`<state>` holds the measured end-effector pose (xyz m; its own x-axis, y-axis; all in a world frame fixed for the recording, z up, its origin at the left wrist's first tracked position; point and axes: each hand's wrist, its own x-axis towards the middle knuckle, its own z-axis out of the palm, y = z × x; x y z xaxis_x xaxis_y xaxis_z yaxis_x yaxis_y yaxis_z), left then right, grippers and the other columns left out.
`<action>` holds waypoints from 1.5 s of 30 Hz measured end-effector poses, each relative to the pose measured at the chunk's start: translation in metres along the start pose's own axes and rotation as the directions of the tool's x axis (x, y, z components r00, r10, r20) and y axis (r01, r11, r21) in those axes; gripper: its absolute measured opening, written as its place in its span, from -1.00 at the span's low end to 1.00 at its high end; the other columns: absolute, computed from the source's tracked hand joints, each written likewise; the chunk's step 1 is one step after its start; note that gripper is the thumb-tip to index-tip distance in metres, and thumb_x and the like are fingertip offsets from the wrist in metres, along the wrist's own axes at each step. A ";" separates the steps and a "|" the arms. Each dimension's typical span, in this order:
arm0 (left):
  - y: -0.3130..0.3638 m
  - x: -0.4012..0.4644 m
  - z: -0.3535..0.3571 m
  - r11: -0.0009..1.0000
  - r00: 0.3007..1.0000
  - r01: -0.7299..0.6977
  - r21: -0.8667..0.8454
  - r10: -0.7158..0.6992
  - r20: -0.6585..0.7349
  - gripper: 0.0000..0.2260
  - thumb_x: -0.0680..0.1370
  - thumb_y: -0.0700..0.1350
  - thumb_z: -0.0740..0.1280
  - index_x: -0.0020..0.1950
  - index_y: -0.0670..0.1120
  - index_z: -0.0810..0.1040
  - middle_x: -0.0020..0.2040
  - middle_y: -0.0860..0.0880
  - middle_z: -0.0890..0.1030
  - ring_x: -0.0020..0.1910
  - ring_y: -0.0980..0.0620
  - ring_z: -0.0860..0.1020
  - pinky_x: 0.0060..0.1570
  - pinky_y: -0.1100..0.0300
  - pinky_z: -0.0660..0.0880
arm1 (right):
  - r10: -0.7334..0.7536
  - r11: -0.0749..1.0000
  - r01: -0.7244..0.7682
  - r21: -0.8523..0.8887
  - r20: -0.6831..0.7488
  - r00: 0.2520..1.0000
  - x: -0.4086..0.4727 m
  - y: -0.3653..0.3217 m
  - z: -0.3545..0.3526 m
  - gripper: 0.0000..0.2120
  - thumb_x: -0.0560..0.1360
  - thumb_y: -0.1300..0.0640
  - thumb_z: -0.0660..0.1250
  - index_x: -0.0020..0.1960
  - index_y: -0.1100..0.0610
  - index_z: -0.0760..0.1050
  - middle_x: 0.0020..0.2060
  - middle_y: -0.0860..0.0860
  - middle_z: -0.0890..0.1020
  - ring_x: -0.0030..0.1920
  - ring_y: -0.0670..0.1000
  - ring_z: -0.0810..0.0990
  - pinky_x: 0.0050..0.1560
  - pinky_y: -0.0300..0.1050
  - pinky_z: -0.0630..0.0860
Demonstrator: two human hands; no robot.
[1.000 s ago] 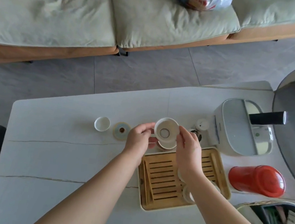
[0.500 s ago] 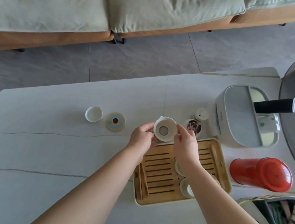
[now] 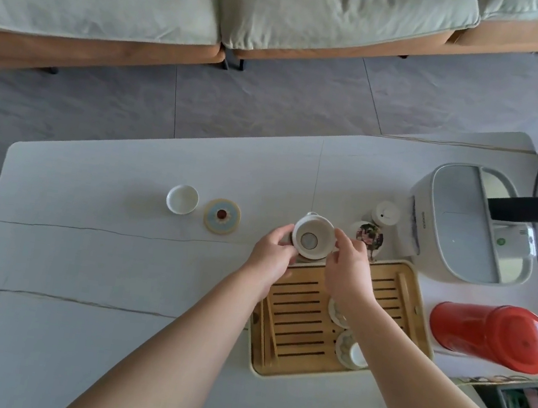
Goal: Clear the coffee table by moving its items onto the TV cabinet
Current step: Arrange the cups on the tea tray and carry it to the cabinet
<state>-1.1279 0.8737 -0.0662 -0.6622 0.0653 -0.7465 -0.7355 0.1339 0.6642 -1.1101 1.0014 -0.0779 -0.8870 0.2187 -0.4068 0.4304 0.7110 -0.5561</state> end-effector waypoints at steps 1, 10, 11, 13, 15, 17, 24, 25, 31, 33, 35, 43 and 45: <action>-0.001 0.001 -0.002 1.000 1.000 0.002 0.001 -0.002 -0.006 -0.60 0.58 -0.17 0.21 0.40 0.10 0.35 -0.04 0.09 0.51 -0.01 0.07 0.55 -0.04 0.16 0.57 | -0.003 0.999 0.002 -0.041 -0.011 1.000 -0.001 -0.002 0.000 -0.54 0.55 0.30 0.10 0.43 0.08 0.22 0.27 0.19 0.38 0.21 0.12 0.35 0.19 -0.05 0.33; -0.010 0.016 -0.061 0.999 0.979 0.019 0.036 -0.012 -0.205 -0.61 0.56 -0.04 0.24 0.37 -0.08 0.40 0.14 -0.11 0.57 -0.27 0.08 0.56 -0.05 0.09 0.56 | -0.372 0.921 0.361 -0.148 -0.057 0.926 -0.004 -0.055 0.015 -0.54 0.53 0.23 0.22 0.42 0.14 0.27 0.30 0.12 0.43 0.29 0.12 0.37 0.28 -0.02 0.32; -0.012 0.017 -0.072 0.996 0.971 0.020 0.084 0.000 -0.241 -0.61 0.55 0.00 0.24 0.35 -0.08 0.42 0.14 -0.10 0.58 -0.22 0.06 0.58 0.04 0.06 0.56 | -0.401 0.909 0.392 -0.145 -0.040 0.915 -0.003 -0.062 0.021 -0.54 0.53 0.23 0.22 0.41 0.14 0.28 0.29 0.12 0.44 0.28 0.13 0.38 0.27 -0.02 0.33; -0.017 0.021 -0.096 0.981 0.950 0.005 0.195 0.057 -0.308 -0.59 0.52 0.09 0.25 0.32 -0.05 0.45 0.14 -0.08 0.60 -0.06 0.01 0.61 0.13 0.01 0.54 | -0.434 0.892 0.430 -0.137 -0.001 0.901 -0.001 -0.075 0.036 -0.55 0.53 0.21 0.22 0.41 0.13 0.28 0.29 0.10 0.44 0.28 0.12 0.38 0.26 -0.03 0.33; -0.022 0.025 -0.120 0.950 0.917 -0.016 0.311 0.138 -0.374 -0.57 0.50 0.13 0.28 0.30 -0.04 0.47 0.12 -0.04 0.60 0.07 -0.02 0.57 0.10 0.10 0.49 | -0.454 0.880 0.456 -0.136 0.049 0.890 0.002 -0.085 0.053 -0.55 0.53 0.20 0.23 0.41 0.12 0.29 0.29 0.08 0.43 0.30 0.10 0.37 0.28 -0.05 0.32; -0.027 0.031 -0.141 0.907 0.875 -0.029 0.421 0.227 -0.428 -0.56 0.49 0.10 0.33 0.31 -0.04 0.45 0.12 -0.03 0.55 0.10 -0.03 0.53 0.03 0.15 0.43 | -0.456 0.870 0.468 -0.156 0.107 0.883 0.007 -0.092 0.072 -0.57 0.53 0.18 0.22 0.39 0.11 0.30 0.30 0.06 0.42 0.31 0.09 0.35 0.29 -0.06 0.31; -0.044 0.070 -0.184 0.747 0.781 -0.017 0.664 0.425 -0.458 -0.38 0.35 0.07 0.48 0.32 -0.10 0.38 0.27 -0.16 0.46 0.23 -0.19 0.41 0.05 0.07 0.41 | -0.332 0.901 0.369 -0.227 0.186 0.925 0.041 -0.100 0.128 -0.64 0.53 0.14 0.20 0.32 0.08 0.36 0.29 0.02 0.40 0.30 0.07 0.32 0.18 -0.04 0.38; -0.048 0.075 -0.187 0.746 0.792 -0.027 0.666 0.422 -0.441 -0.31 0.34 0.06 0.49 0.38 -0.10 0.32 0.34 -0.15 0.40 0.30 -0.19 0.35 0.13 0.07 0.37 | -0.321 0.907 0.356 -0.226 0.179 0.930 0.047 -0.101 0.133 -0.64 0.53 0.14 0.19 0.32 0.08 0.37 0.27 0.04 0.41 0.29 0.08 0.32 0.16 -0.04 0.39; -0.058 0.096 -0.193 0.766 0.827 -0.115 0.633 0.427 -0.367 -0.15 0.35 0.06 0.50 0.51 -0.05 0.12 0.45 -0.05 0.32 0.41 -0.13 0.24 0.30 0.08 0.25 | -0.287 0.912 0.316 -0.259 0.145 0.947 0.063 -0.103 0.157 -0.68 0.54 0.11 0.18 0.28 0.09 0.43 0.20 0.09 0.45 0.25 0.11 0.37 0.11 -0.02 0.41; -0.055 0.099 -0.194 0.762 0.818 -0.120 0.636 0.439 -0.372 -0.19 0.36 0.07 0.49 0.50 -0.03 0.15 0.43 -0.04 0.35 0.39 -0.13 0.23 0.26 0.09 0.27 | -0.292 0.909 0.317 -0.269 0.131 0.947 0.065 -0.102 0.159 -0.69 0.54 0.10 0.18 0.26 0.09 0.45 0.17 0.09 0.46 0.23 0.11 0.38 0.07 -0.03 0.41; -0.054 0.101 -0.194 0.759 0.811 -0.117 0.640 0.445 -0.380 -0.23 0.37 0.08 0.47 0.48 -0.02 0.18 0.41 -0.04 0.37 0.39 -0.12 0.23 0.25 0.08 0.28 | -0.303 0.904 0.325 -0.277 0.118 0.945 0.064 -0.101 0.162 -0.72 0.54 0.10 0.18 0.22 0.11 0.47 0.14 0.09 0.48 0.20 0.12 0.40 0.03 -0.03 0.41; -0.052 0.103 -0.191 0.740 0.802 -0.098 0.665 0.454 -0.387 -0.28 0.38 0.08 0.47 0.45 -0.03 0.25 0.36 -0.06 0.40 0.36 -0.12 0.26 0.21 0.09 0.31 | -0.344 0.885 0.358 -0.298 0.100 0.933 0.065 -0.102 0.156 -0.76 0.54 0.20 0.16 0.16 0.16 0.49 0.05 0.12 0.54 0.08 0.15 0.47 -0.03 -0.08 0.37; -0.052 0.103 -0.191 0.741 0.801 -0.093 0.665 0.453 -0.393 -0.29 0.37 0.07 0.47 0.44 -0.04 0.26 0.35 -0.07 0.41 0.34 -0.13 0.27 0.18 0.10 0.31 | -0.338 0.910 0.338 -0.241 0.043 0.940 0.061 -0.106 0.146 -0.77 0.52 0.16 0.19 0.13 0.16 0.51 0.02 0.11 0.54 0.02 0.15 0.48 -0.07 -0.11 0.35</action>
<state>-1.1856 0.6850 -0.1700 -0.9194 -0.2752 -0.2809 -0.3881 0.7505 0.5349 -1.1857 0.8416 -0.1498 -0.9721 -0.0635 -0.2258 0.0514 0.8816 -0.4691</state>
